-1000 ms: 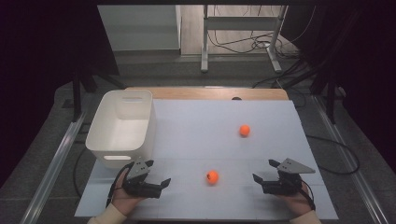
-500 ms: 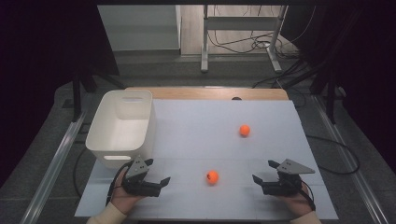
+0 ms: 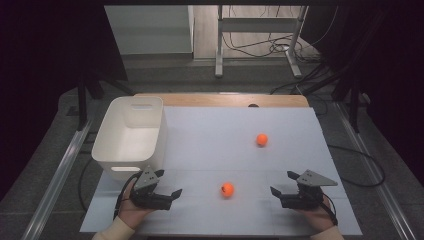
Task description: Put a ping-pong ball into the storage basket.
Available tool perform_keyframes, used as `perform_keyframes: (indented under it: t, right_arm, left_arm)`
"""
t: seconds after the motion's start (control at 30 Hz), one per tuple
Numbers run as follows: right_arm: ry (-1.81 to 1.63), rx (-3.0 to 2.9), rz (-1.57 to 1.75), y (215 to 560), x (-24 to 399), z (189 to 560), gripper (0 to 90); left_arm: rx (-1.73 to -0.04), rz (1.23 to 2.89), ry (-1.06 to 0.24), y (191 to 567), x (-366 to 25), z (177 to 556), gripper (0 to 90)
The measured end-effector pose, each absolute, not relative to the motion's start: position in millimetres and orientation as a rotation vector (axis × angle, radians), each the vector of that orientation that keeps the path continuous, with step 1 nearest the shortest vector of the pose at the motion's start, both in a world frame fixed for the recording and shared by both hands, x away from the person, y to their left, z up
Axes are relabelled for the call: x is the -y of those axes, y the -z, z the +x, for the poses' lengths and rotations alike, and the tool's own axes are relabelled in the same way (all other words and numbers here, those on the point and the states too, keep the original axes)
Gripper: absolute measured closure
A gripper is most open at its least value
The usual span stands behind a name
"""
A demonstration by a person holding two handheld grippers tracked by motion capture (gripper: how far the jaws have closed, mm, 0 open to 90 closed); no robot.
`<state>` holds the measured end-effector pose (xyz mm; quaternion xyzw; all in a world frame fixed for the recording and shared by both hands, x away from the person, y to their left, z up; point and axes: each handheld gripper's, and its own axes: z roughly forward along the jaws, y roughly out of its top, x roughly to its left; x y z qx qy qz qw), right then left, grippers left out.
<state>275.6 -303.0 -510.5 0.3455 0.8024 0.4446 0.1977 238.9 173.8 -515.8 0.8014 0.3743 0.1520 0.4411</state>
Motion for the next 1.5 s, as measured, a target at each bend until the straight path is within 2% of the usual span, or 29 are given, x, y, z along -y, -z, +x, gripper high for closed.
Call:
perform_keyframes:
  t: [1.5]
  right_arm:
    - [-1.24, -2.242, 0.961, 510, 302, 277, 13.7]
  left_arm:
    - [-0.872, 1.985, -0.306, 494, -144, 252, 7.8]
